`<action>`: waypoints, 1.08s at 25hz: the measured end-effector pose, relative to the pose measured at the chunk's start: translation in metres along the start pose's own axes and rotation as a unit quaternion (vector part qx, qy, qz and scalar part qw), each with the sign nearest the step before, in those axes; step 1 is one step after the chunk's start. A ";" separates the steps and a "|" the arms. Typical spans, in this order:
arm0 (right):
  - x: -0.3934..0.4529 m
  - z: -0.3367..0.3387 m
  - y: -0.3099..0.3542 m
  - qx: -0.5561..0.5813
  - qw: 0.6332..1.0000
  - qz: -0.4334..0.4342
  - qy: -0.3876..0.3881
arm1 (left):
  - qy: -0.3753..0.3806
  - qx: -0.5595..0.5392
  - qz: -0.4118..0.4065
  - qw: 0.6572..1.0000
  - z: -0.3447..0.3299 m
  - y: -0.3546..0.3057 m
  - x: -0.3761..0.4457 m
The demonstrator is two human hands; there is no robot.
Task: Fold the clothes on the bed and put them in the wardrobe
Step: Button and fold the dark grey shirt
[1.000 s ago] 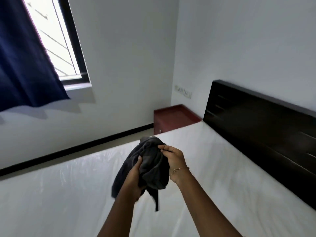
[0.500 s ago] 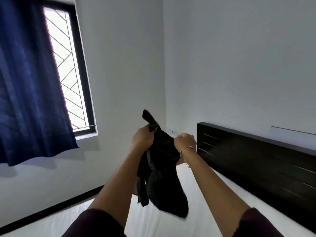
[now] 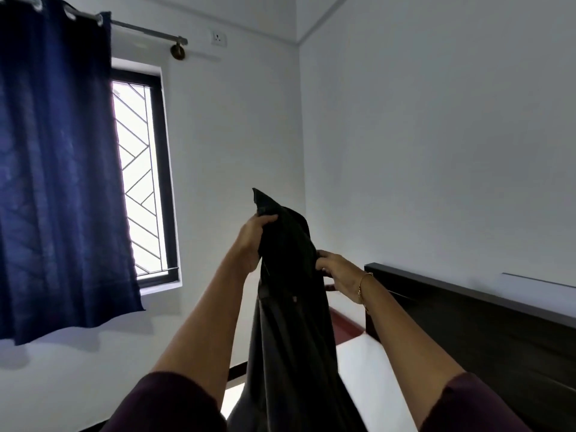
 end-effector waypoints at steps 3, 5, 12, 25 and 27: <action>0.012 0.004 -0.004 -0.004 0.999 0.012 0.030 | -0.047 -0.055 0.009 0.997 0.005 -0.010 0.001; 0.021 0.017 -0.003 0.011 0.999 0.037 -0.007 | -0.057 -0.064 0.016 0.996 0.011 -0.013 0.005; 0.041 0.113 0.006 -0.103 0.972 0.083 -0.196 | -0.197 0.090 0.013 0.976 0.073 0.006 0.022; 0.088 0.042 0.044 -0.181 0.963 0.180 -0.089 | 0.041 0.398 -0.009 0.917 0.015 0.038 0.037; 0.087 0.034 0.051 -0.197 0.961 0.185 -0.066 | 0.128 0.369 0.013 0.921 -0.014 0.051 0.019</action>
Point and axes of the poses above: each hand's wrist, its own x-axis towards the middle knuckle, its own z-axis out of the back of the hand, y = z × x, the point moved 8 cm from there along x, towards the middle knuckle, and after that the axes turned 1 degree about -y, right-handed, at the moved point
